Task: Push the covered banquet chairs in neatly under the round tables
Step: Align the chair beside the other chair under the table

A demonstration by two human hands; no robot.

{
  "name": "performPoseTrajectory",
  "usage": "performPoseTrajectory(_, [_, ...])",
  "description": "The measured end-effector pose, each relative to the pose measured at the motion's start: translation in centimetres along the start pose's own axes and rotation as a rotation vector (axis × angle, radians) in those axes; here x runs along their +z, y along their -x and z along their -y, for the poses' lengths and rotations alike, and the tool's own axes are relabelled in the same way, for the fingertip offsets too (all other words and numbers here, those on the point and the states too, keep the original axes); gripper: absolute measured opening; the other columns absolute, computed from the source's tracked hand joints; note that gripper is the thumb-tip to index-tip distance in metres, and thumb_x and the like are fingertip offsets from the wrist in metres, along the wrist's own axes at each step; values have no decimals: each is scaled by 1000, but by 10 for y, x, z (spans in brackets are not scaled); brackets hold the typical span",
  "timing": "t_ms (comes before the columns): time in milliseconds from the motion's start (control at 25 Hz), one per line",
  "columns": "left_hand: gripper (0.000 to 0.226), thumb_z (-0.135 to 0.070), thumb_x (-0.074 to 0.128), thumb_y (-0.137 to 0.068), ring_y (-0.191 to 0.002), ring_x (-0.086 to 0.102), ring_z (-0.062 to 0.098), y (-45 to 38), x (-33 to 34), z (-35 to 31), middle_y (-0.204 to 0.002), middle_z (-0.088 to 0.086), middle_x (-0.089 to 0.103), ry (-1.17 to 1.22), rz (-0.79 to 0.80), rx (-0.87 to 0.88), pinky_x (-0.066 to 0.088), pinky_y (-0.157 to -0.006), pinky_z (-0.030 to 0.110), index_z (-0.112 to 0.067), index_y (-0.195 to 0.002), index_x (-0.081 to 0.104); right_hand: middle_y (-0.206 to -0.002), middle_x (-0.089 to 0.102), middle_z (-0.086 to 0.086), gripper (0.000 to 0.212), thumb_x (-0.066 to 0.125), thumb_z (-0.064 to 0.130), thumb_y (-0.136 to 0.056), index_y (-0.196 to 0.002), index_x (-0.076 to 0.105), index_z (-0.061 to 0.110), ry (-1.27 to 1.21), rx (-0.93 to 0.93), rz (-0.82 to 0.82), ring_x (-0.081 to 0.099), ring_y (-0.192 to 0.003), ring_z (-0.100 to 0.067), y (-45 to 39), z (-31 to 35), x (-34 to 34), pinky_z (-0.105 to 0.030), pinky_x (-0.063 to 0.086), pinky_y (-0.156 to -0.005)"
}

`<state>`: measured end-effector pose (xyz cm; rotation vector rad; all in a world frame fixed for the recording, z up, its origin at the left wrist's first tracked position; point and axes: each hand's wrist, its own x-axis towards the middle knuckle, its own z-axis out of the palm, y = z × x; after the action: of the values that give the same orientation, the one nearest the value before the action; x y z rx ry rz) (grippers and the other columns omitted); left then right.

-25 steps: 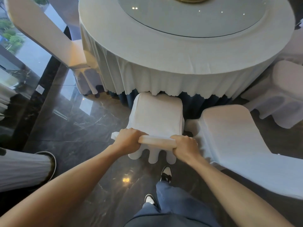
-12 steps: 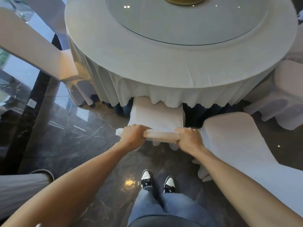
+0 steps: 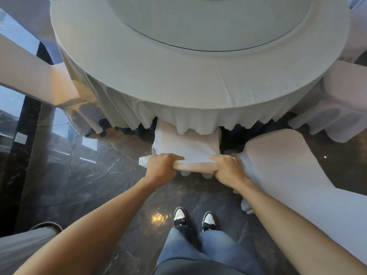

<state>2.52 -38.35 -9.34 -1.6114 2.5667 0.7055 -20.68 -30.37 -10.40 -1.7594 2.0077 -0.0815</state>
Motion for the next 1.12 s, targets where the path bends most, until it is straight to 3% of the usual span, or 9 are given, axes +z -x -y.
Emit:
performPoseTrajectory(120, [29,-28,66,-75,-83,67,21,-7,-4,-7,-95,-10,73,-85,96,61,47,-66,32,-37,-102,71,-109,63,3,37,69,25,-81,-115,58,30,-89,35,112,59,-94,-22,0,-12,-5,-42,54,-74])
performPoseTrajectory(240, [25,-30,60,-76,-82,64,20,-9,-11,-29,-90,-9,70,-120,175,136,37,-62,30,-33,-100,68,-109,63,5,35,68,27,-83,-116,58,34,-181,110,121,59,-90,-17,12,-33,-10,-36,56,-72])
performPoseTrajectory(360, [23,-40,58,-84,-80,63,21,-5,-4,-73,-92,-6,70,-148,136,229,39,-63,31,-27,-100,65,-120,61,4,44,68,31,-87,-129,53,31,-257,156,100,58,-103,-17,38,-65,-20,-34,53,-83])
performPoseTrajectory(440, [29,-46,56,-89,-84,65,22,1,4,-120,-99,-3,70,-118,115,281,41,-66,30,-25,-107,65,-126,60,2,49,66,39,-89,-135,50,31,-248,193,107,58,-109,-19,61,-96,-30,-37,52,-88])
performPoseTrajectory(600, [48,-39,56,-92,-112,63,24,12,36,-222,-130,1,64,21,126,323,48,-91,35,-25,-138,54,-139,55,-3,55,63,41,-91,-142,47,27,-173,205,109,54,-121,-24,106,-176,-50,-38,48,-95])
performPoseTrajectory(960, [65,-51,60,-89,-127,53,21,86,175,-480,-146,-3,51,42,183,149,45,-101,38,-28,-147,42,-143,52,-2,51,57,37,-93,-140,50,19,-106,79,74,49,-128,-23,262,-404,-111,-39,43,-103])
performPoseTrajectory(1120, [81,-67,60,-81,-134,47,20,123,207,-573,-151,-4,46,127,256,120,40,-107,37,-28,-149,38,-148,46,4,54,55,34,-91,-142,46,24,-64,13,91,42,-135,-19,332,-468,-133,-39,28,-114])
